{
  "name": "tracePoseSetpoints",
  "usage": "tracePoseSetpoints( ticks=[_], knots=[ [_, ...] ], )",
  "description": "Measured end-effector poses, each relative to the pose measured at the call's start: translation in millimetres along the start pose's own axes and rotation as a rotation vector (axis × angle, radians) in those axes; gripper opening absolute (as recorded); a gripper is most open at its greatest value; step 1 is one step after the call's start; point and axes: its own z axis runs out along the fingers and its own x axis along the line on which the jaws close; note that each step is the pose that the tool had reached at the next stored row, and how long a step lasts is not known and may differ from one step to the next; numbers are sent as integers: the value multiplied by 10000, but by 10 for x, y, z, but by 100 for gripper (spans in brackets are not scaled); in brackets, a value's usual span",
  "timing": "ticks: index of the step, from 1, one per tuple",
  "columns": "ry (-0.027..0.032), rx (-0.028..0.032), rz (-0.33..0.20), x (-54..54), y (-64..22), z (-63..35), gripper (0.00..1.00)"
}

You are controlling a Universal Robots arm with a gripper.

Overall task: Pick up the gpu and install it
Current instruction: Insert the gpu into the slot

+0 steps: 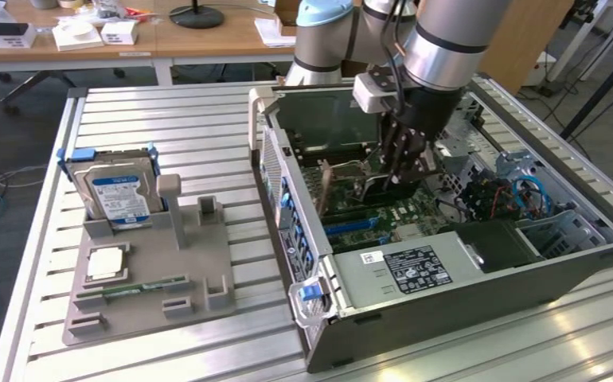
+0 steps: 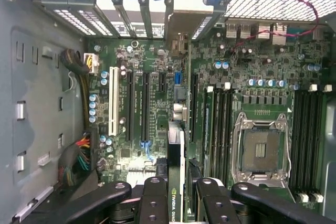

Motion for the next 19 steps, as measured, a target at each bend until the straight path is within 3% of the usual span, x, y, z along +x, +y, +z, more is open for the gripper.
tracePoseSetpoints(
  ticks=[10, 19],
  knots=[
    [1, 0, 0, -5, 71, 3, 26],
    [1, -1, 0, -4, 79, 34, 26]
  ],
)
